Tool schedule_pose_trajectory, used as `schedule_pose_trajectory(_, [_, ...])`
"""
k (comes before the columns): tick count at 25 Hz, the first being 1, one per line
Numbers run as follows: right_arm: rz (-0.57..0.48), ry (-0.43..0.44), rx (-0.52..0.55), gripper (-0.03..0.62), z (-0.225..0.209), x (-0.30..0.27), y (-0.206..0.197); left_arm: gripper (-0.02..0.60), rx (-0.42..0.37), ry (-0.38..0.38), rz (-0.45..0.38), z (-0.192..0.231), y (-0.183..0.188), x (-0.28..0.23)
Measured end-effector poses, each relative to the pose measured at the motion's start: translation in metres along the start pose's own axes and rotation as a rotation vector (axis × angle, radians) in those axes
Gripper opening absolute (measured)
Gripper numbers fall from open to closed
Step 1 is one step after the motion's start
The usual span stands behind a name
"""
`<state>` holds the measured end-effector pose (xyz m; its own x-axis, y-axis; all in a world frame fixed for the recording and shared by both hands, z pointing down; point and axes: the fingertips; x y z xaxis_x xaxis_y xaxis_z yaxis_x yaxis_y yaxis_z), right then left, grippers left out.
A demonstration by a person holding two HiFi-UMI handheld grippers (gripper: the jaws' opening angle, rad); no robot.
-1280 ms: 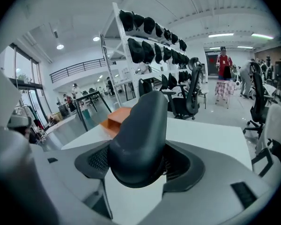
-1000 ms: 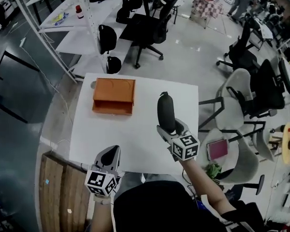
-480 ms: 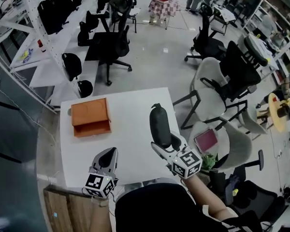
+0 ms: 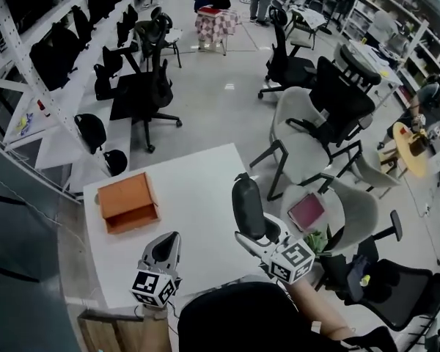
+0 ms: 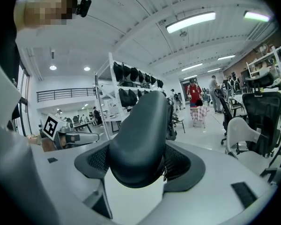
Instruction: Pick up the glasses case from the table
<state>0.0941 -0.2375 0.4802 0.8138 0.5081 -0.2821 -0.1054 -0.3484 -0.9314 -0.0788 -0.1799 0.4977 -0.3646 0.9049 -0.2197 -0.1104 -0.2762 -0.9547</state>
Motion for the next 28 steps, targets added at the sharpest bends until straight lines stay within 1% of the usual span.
schedule_pose_trajectory(7, [-0.011, -0.018, -0.006, 0.345, -0.008, 0.014, -0.002, 0.018, -0.008, -0.014, -0.005, -0.010, 0.006, -0.006])
schedule_pose_trajectory(14, [0.017, -0.012, 0.028, 0.344, -0.007, 0.010, -0.006, 0.018, -0.007, -0.001, 0.005, -0.008, 0.003, 0.000])
schedule_pose_trajectory(20, [0.017, -0.018, 0.017, 0.344, -0.006, 0.011, -0.007, 0.018, -0.001, 0.011, 0.003, -0.008, 0.002, 0.005])
schedule_pose_trajectory(28, [0.027, -0.046, 0.008, 0.344, -0.014, 0.013, -0.011, 0.018, 0.007, 0.014, 0.007, -0.007, -0.001, 0.005])
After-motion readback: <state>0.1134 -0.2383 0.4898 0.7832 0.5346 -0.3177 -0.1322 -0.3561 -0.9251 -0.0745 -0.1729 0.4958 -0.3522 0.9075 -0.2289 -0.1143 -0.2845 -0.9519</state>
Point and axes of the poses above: the fingertips, and each gripper's own axes: x backward along the fingers, z to its left, y out of its top, and after that the axes turned 1 degree about -x, right-handed
